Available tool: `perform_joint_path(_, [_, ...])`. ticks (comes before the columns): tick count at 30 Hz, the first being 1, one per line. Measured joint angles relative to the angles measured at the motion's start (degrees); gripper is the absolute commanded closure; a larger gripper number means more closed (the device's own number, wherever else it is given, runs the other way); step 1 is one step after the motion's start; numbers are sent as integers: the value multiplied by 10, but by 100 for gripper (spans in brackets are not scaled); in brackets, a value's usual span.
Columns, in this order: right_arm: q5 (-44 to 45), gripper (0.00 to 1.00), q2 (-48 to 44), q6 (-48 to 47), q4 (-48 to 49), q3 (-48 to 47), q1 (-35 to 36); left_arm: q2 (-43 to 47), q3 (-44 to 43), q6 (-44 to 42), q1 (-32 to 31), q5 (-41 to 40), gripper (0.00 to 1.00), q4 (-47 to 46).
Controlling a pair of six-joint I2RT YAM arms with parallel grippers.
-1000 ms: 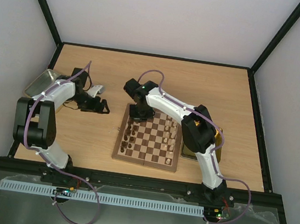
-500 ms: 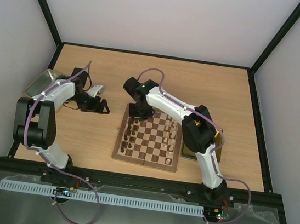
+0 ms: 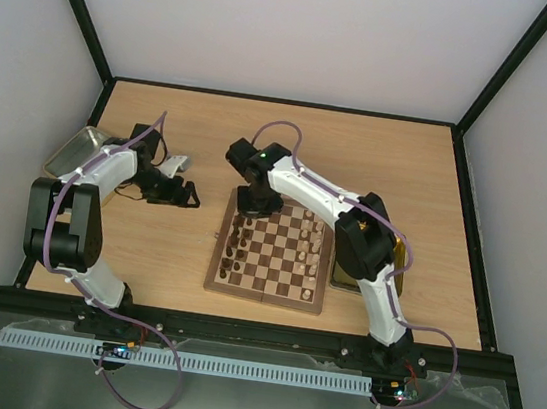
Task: Set up the chess pieces on the board
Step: Place the chess piece on the chessboard, then pick up the chess piece from the storage box.
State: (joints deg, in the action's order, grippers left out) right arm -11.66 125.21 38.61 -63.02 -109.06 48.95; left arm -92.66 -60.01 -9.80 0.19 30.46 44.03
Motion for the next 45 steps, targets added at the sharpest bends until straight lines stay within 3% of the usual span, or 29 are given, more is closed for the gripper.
perform_joint_path(6, [16,83,-101,7,2,82,-23,0,0,0,0,0,16,0])
perform_joint_path(17, [42,80,-437,59,12,405,-203,0,1,0,0,-1,16,0])
perform_joint_path(24, [30,79,-545,95,16,536,-225,0,1,0,0,-3,16,0])
perform_joint_path(33, [8,78,-604,118,51,645,-283,0,1,3,0,-5,16,0])
perform_joint_path(45, [0,78,-593,83,101,688,-394,0,1,5,0,-9,16,-1])
